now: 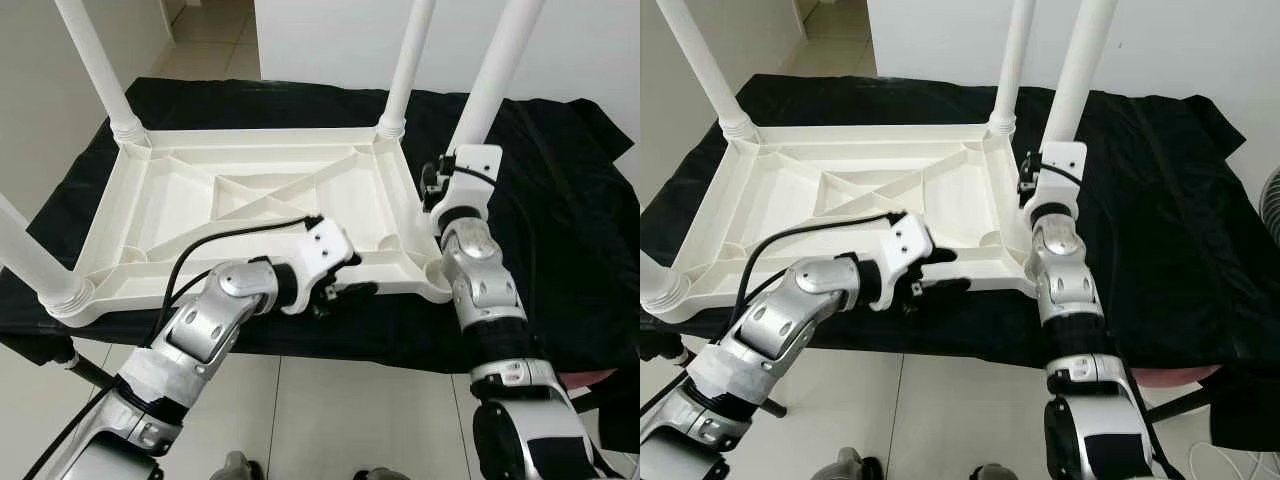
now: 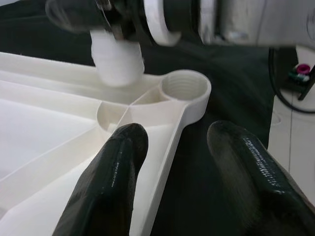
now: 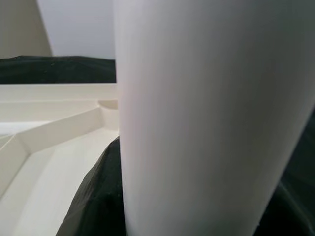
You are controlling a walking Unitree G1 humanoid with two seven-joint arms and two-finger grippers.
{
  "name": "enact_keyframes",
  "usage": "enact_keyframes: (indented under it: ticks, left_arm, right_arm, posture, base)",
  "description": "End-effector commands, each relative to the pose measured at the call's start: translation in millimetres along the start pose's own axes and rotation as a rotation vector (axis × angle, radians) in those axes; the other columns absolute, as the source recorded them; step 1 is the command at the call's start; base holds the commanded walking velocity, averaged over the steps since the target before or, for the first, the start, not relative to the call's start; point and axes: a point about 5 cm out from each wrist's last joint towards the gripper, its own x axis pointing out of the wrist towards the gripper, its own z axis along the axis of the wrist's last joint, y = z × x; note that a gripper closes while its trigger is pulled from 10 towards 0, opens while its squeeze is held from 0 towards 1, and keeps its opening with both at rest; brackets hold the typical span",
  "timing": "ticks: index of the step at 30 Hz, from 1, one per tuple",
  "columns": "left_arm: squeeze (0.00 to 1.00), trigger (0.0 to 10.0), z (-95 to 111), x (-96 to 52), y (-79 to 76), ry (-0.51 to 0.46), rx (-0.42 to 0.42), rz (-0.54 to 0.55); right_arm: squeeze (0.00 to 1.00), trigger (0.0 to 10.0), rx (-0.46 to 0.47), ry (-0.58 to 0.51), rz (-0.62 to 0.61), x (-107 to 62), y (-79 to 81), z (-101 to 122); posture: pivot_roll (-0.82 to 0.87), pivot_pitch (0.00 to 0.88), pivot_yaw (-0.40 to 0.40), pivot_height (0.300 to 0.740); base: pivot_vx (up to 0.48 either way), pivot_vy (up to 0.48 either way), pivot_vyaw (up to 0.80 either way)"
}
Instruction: Building children table
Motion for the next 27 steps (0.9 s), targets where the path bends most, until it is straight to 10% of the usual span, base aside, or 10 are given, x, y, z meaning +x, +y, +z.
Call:
enact_keyframes:
  ticks: [1,27]
  left_arm:
    - [0.00,10.0,1,2.0,1.9,-0.010,-0.029,0.088]
    - [0.00,10.0,1,-6.7,10.9,-0.081,-0.016,0.328]
  right_arm:
    - [0.00,10.0,0.016,-0.028,0.048,-3.5,5.3,4]
    - [0.00,10.0,-0.002,-0.119,0.078,-50.2,-6.0,-1]
  posture:
    - [-0.07,0.065,0.018,0.740]
    - [-0.07,0.070,0.009,0.740]
  base:
    - [0.000,0.000,0.00]
    - [0.000,0.000,0.00]
